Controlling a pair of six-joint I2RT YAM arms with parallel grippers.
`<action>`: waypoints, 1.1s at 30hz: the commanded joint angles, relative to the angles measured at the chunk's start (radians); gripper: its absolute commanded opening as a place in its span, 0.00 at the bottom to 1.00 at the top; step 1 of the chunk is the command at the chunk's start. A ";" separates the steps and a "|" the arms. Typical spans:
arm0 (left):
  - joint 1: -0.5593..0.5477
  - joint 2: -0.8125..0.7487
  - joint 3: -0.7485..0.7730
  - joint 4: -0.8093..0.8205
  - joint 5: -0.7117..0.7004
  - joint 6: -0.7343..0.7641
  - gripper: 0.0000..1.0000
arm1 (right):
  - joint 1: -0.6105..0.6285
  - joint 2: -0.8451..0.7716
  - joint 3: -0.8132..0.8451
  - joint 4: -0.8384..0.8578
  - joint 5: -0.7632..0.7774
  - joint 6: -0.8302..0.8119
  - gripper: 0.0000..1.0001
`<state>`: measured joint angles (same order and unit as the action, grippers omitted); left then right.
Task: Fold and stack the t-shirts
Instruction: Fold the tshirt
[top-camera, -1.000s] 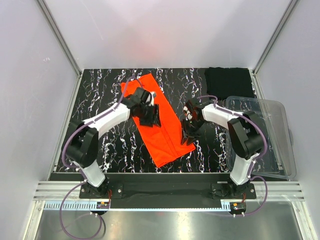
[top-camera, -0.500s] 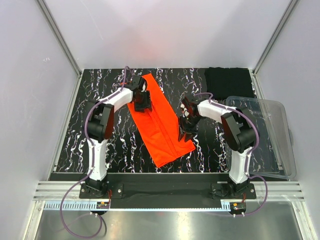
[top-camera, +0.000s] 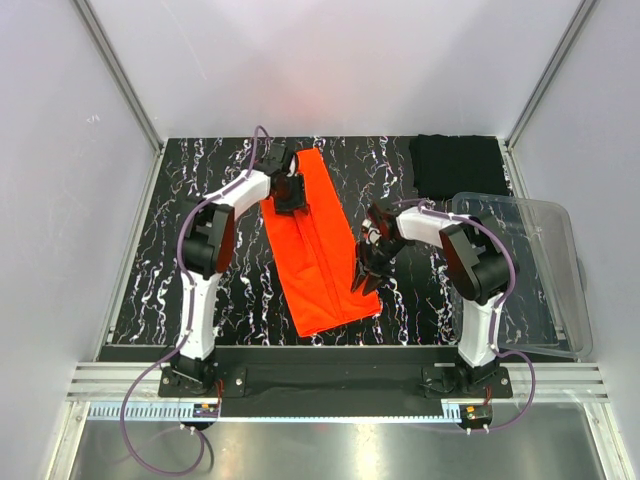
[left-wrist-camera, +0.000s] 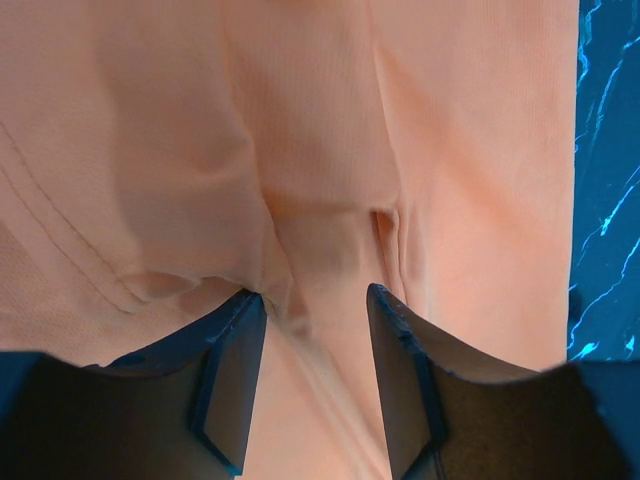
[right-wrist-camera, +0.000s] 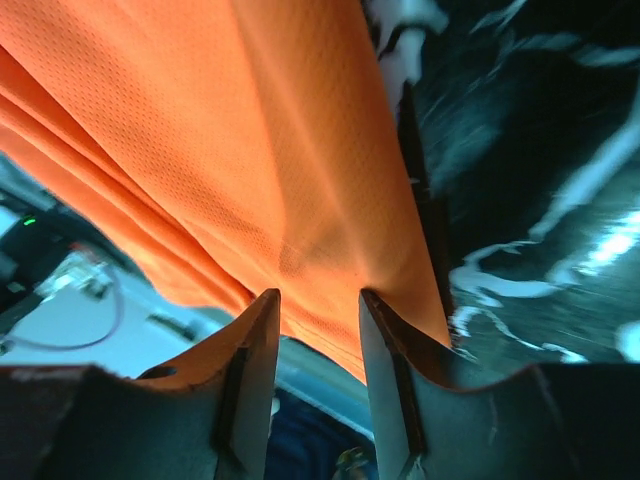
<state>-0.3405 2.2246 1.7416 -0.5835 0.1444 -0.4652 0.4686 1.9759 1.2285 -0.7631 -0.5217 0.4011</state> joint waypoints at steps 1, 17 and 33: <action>0.006 0.043 0.081 0.024 0.041 0.077 0.50 | 0.005 0.008 -0.081 0.105 -0.038 0.057 0.45; 0.012 -0.173 -0.030 0.031 0.113 0.142 0.63 | 0.062 -0.064 0.025 0.128 -0.080 0.093 0.47; -0.028 -0.092 0.016 0.037 0.014 0.022 0.75 | -0.050 -0.224 -0.046 0.076 -0.027 0.054 0.51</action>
<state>-0.3443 2.1208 1.6981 -0.5701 0.2260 -0.4057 0.4278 1.8023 1.2034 -0.6689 -0.5770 0.4747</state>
